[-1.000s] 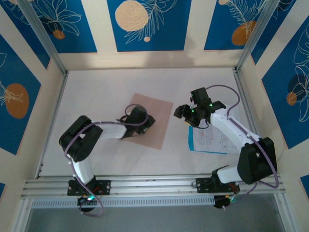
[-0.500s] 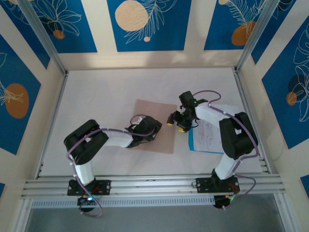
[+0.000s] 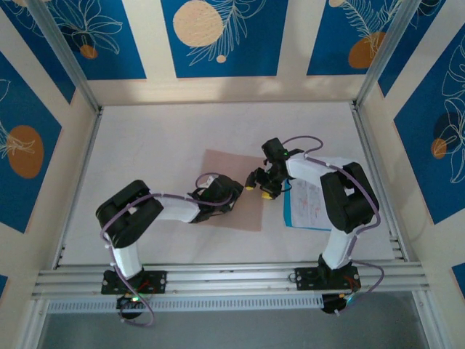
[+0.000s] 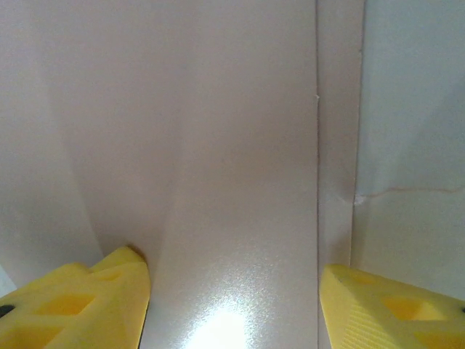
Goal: Put the files into the folder
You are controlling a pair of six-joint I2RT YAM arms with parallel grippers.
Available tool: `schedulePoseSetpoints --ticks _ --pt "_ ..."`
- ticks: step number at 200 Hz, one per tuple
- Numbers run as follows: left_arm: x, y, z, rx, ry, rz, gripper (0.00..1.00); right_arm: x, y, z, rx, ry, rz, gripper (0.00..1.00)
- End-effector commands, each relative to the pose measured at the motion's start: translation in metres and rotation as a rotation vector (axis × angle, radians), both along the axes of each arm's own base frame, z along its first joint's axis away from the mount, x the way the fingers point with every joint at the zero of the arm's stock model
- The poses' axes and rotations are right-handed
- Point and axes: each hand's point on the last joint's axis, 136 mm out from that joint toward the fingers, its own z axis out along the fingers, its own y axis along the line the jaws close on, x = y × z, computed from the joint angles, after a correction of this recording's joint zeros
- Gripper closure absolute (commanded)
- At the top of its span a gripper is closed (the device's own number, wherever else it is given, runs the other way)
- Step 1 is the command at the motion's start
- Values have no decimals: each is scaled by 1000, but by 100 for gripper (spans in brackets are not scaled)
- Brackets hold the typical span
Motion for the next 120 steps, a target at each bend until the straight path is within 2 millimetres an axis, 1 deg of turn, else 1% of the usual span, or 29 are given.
schedulePoseSetpoints --ticks 1,24,41,69,84,91,96,105,113,120 --pt "-26 28 -46 148 119 8 54 0 3 -1 -2 9 9 35" --pt "-27 27 -47 146 120 3 54 -4 1 -7 -13 22 4 35" --pt "-24 25 -41 142 96 -9 52 -8 -3 -13 -35 40 2 35" --pt "-17 21 -13 208 37 -71 45 -15 -7 -18 -56 64 0 35" --pt "-16 23 4 223 2 -82 42 -17 -9 -20 -73 70 0 35" --pt "-17 25 11 227 -10 -87 40 -19 -10 -22 -82 75 1 35" --pt "-18 26 15 231 -17 -90 37 -19 -11 -23 -84 77 2 35" --pt "-21 29 23 237 -32 -100 34 -20 -11 -24 -88 82 2 36" --pt "-24 31 30 239 -44 -104 33 -21 -10 -25 -93 82 5 35" --pt "-28 33 31 239 -45 -108 33 -21 -10 -26 -101 83 6 36"
